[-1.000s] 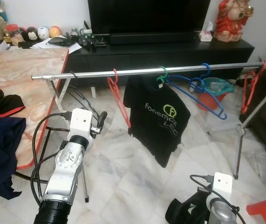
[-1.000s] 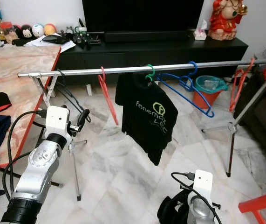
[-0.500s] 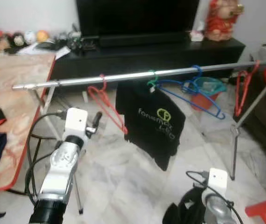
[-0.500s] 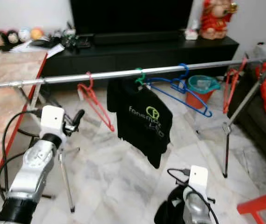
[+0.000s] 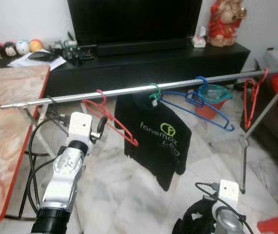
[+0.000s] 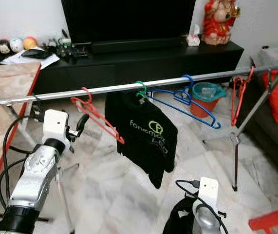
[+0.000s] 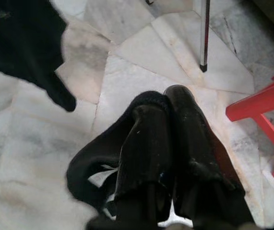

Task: Hang hanger

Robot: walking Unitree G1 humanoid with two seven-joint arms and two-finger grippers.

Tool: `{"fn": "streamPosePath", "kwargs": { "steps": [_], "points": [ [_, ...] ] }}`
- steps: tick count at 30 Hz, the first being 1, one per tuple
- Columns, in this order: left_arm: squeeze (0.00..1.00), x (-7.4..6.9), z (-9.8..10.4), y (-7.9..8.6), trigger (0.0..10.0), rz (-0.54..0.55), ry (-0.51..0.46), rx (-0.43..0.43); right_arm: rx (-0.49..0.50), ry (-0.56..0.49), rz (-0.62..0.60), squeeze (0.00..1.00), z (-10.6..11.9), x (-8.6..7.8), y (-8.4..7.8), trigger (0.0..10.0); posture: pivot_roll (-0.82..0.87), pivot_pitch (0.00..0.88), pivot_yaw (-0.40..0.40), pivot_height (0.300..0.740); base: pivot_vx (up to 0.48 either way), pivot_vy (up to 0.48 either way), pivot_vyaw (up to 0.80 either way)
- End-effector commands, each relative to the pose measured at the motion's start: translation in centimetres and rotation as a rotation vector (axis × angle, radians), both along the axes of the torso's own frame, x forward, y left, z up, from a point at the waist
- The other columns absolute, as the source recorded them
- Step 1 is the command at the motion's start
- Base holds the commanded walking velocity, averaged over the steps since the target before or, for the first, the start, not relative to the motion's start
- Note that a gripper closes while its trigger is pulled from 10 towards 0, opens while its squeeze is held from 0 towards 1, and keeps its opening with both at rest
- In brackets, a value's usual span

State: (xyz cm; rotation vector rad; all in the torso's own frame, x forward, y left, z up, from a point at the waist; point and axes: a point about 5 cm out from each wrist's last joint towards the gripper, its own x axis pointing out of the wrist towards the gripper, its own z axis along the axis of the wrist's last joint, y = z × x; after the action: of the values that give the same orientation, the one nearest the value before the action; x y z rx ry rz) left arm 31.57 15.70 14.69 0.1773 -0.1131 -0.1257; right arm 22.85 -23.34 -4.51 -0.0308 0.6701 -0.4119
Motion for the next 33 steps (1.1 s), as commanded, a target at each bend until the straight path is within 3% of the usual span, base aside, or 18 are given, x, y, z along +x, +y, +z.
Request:
{"fn": "streamPosePath", "kwargs": {
  "steps": [1,19,24,33],
  "points": [
    [0.0,0.0,0.3,-0.5,10.0,-0.019,-0.003,-0.013,-0.018,-0.033,-0.008,0.0,0.6,0.5,-0.6,10.0,-0.09,0.0,-0.011,0.74,0.292,0.0,0.0],
    [0.0,0.0,-0.2,-0.3,10.0,-0.013,0.047,-0.022,-0.021,-0.054,-0.011,0.0,0.9,0.9,-0.6,10.0,-0.09,0.0,-0.013,0.74,0.292,0.0,0.0],
    [0.0,-0.5,-0.8,0.3,10.0,0.026,0.192,0.004,-0.021,-0.056,-0.014,0.0,0.9,0.9,-0.6,10.0,-0.08,0.0,-0.014,0.74,0.161,0.0,0.0],
    [0.0,-1.6,-0.8,0.4,10.0,0.091,0.357,-0.03,-0.019,-0.053,-0.008,0.0,0.9,1.0,-0.5,10.0,-0.08,0.0,-0.018,0.74,0.0,0.0,0.0]
  ]
}}
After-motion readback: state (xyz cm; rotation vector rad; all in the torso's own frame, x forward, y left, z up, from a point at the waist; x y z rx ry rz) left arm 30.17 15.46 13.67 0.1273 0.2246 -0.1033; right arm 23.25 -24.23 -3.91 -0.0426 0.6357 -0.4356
